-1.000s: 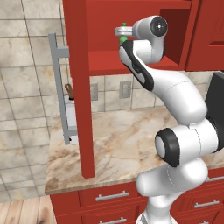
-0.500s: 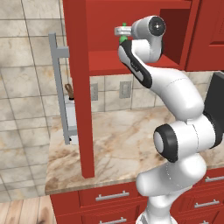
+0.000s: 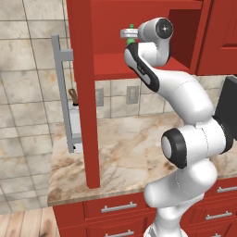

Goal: Get the candle and the beer from the cabinet and move them to the dining counter.

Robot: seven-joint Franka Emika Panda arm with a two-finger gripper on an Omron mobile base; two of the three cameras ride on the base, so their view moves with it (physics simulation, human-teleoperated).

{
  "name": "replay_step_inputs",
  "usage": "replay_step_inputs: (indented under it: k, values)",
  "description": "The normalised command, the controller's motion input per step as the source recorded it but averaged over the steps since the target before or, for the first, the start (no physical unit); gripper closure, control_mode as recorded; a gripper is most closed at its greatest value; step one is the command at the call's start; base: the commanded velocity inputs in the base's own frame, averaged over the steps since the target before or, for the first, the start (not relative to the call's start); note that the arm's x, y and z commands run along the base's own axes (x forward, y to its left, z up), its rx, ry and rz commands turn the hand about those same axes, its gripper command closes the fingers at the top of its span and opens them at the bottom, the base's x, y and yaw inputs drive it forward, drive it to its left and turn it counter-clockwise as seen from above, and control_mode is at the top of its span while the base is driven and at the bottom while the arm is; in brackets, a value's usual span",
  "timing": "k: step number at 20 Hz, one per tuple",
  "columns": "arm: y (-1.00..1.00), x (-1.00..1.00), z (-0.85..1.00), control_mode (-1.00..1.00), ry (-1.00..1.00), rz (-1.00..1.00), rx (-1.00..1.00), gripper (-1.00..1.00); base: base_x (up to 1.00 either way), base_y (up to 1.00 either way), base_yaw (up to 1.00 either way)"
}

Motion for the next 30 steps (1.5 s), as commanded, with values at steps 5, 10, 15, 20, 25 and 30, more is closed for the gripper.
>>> replay_step_inputs:
  k: [5,10,15,20,25,30]
  values:
    - [0.0,0.04,-0.01,-1.0,0.0,0.0,0.0,-1.0,0.0,0.0,0.0]
    - [0.0,0.0,0.0,-1.0,0.0,0.0,0.0,-1.0,0.0,0.0,0.0]
    - [0.0,0.05,-0.02,-1.0,0.0,0.0,0.0,-1.0,0.0,0.0,0.0]
    - [0.0,0.08,-0.03,-1.0,0.0,0.0,0.0,-1.0,0.0,0.0,0.0]
    - [0.0,0.13,-0.03,-1.0,0.0,0.0,0.0,-1.0,0.0,0.0,0.0]
    - [0.0,0.23,0.0,-1.0,0.0,0.0,0.0,-1.0,0.0,0.0,0.0]
